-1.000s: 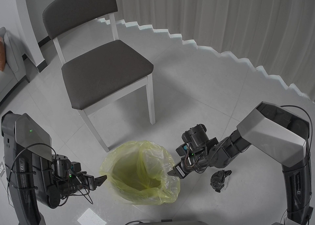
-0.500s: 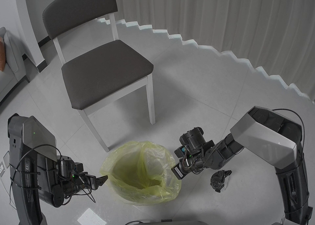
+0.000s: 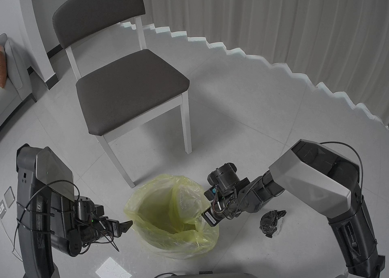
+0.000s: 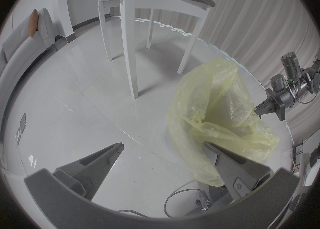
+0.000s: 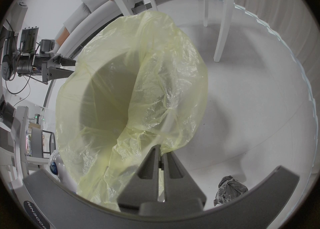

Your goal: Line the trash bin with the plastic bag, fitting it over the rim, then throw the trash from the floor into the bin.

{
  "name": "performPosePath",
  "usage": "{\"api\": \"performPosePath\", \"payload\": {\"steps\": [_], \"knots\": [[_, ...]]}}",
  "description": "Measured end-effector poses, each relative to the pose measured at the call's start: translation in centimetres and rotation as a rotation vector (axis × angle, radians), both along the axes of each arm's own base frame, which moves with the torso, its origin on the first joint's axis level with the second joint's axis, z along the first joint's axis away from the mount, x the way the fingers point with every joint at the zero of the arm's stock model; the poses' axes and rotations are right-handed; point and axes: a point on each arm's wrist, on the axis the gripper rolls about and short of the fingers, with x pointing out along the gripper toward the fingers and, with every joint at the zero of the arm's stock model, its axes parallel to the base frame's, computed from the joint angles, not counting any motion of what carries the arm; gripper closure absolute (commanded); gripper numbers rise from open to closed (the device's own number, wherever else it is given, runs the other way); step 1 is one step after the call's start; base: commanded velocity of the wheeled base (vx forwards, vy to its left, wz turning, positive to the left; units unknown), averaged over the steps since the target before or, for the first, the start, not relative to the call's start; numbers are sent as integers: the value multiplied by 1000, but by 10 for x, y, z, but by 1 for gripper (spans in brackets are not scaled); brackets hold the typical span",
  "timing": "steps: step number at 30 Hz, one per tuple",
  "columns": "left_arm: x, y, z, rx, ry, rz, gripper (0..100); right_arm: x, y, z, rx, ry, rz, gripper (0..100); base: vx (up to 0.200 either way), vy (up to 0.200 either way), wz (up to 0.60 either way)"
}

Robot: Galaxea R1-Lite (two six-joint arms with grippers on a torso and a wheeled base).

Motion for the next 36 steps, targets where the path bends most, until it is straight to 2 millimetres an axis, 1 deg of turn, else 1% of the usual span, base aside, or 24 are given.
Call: {"api": "performPosePath", "payload": {"steps": [7,15,16,20,25,32,36], "knots": [[1,0,-6,2,14,1,0,-2,7,-2,-7,-2,11,100,0,0,0],[0,1,-7,2,19,4,0,-4,3,-5,-31,1,3,100,0,0,0],[0,1,-7,1,19,5,0,-4,2,-6,-37,3,1,0,0,0,0],[-2,3,-3,-2,17,13,0,-6,-1,-9,-57,5,-11,0,0,0,0],[-12,4,6,-8,31,14,0,-6,-2,-8,-58,2,-20,0,0,0,0],[-28,3,27,-35,25,-14,0,-10,-3,1,-55,-5,-19,0,0,0,0],[-35,-2,39,-39,0,-41,0,-13,-3,5,-58,-7,-17,0,0,0,0]]}}
